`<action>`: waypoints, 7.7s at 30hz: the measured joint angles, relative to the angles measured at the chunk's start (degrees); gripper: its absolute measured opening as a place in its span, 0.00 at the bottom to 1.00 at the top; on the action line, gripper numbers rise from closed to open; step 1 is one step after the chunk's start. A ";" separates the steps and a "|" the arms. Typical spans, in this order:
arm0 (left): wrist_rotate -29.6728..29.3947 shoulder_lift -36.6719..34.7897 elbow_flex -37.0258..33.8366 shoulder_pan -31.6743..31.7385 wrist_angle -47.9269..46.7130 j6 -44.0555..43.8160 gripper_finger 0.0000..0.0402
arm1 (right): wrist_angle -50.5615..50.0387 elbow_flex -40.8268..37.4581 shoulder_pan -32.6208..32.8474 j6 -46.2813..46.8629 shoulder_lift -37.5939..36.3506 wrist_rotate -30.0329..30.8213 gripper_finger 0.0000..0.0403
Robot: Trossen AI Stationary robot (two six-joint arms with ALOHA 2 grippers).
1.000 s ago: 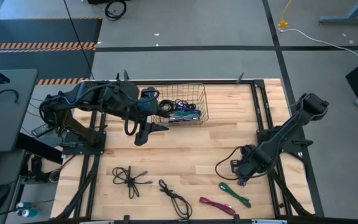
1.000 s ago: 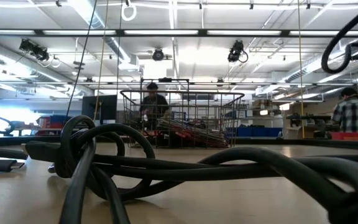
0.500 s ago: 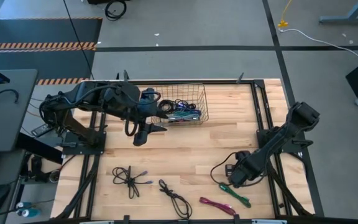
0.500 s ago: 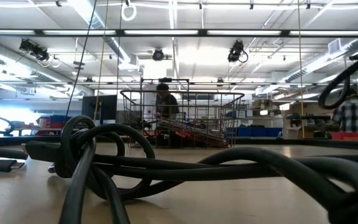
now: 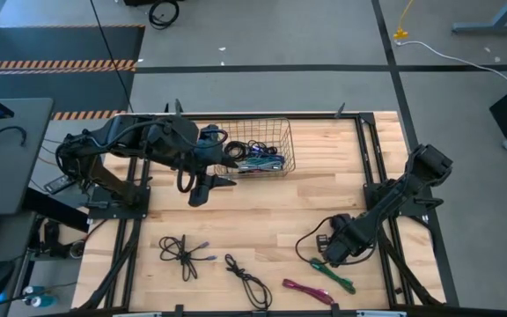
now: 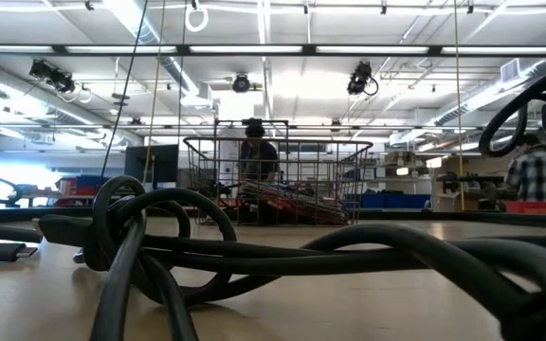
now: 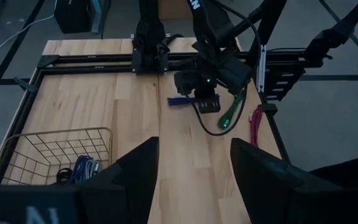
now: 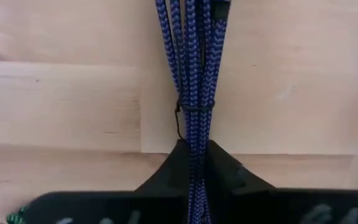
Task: Pick and place USB-C Cables
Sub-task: Put the violet charger cable into the wire basket, then move the wire basket to the center of the table
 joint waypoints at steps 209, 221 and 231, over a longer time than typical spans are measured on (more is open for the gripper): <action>-12.13 0.04 -0.22 -5.61 -13.30 -25.64 0.51 | -26.19 82.57 -65.95 -152.59 38.42 -16.84 0.01; -11.98 0.04 -0.22 -8.02 -13.33 -25.62 0.51 | -26.19 81.85 -61.45 -142.89 38.27 -12.10 0.01; -11.98 0.04 -0.22 -9.07 -13.38 -25.57 0.51 | -25.07 69.92 -60.38 -142.13 36.15 -12.98 0.00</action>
